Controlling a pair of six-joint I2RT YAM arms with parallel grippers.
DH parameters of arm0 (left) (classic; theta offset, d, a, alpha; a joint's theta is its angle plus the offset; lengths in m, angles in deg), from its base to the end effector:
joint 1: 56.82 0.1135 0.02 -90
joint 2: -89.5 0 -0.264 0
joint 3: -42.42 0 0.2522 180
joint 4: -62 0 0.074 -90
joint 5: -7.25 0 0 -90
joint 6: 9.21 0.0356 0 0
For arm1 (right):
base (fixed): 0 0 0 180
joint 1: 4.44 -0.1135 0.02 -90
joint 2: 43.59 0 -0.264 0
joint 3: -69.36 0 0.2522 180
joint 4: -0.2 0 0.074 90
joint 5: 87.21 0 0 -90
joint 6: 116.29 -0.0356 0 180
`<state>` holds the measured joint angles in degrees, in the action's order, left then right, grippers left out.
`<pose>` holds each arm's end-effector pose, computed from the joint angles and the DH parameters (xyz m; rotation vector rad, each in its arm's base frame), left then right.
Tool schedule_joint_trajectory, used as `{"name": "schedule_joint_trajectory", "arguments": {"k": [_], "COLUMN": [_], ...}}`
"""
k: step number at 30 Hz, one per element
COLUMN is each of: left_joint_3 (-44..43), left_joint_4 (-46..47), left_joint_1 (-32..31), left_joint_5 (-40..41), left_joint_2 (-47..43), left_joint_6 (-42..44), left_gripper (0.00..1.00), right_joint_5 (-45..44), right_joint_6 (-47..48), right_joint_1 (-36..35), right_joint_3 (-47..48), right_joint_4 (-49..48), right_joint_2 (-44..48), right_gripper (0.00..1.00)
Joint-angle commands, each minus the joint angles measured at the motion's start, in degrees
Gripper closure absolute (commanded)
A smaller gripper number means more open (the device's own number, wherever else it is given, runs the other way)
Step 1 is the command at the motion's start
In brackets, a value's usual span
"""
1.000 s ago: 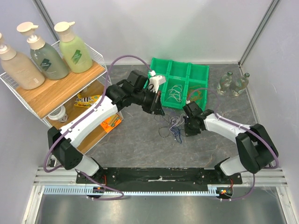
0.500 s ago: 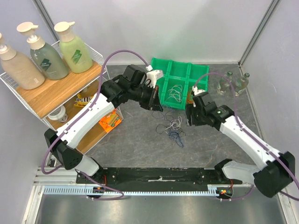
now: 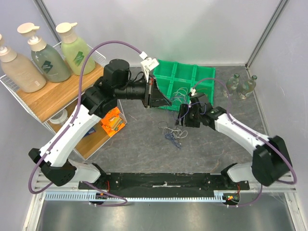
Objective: Untangle the cables
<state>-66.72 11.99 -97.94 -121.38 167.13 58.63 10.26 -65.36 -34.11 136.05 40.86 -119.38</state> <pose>0.1926 -0.1976 0.4709 0.8290 1.8939 -1.3552 0.2365 0.1401 0.2461 0.1483 2.5491 0.6655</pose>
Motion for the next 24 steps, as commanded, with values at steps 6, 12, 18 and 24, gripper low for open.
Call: {"name": "schedule_joint_trajectory", "arguments": {"k": [6, 12, 18, 24], "left_joint_3": [-12.5, -19.1, -18.8, -19.5], "left_joint_4": [7.0, 9.7, 10.6, 13.1], "left_joint_1": [0.0, 0.0, 0.1, 0.1], "left_joint_5": [-2.3, 2.6, 7.6, 5.5], "left_joint_2": [-1.2, -1.4, -2.4, -1.5], "left_joint_6": [-1.8, -3.2, -3.7, -5.3], "left_gripper": [0.98, 0.98, 0.98, 0.98], "right_joint_5": [-3.0, -15.3, -17.7, 4.2], "right_joint_6": [-6.1, -4.7, 1.4, 12.4], "right_joint_1": [0.0, 1.4, 4.8, 5.4], "right_joint_3": [-2.5, -4.1, -2.7, 0.0], "right_joint_4": [-1.2, 7.5, 10.7, 5.6], "right_joint_2": [-9.9, -6.2, 0.0, 3.1], "right_gripper": [0.33, 0.33, 0.32, 0.31]}}
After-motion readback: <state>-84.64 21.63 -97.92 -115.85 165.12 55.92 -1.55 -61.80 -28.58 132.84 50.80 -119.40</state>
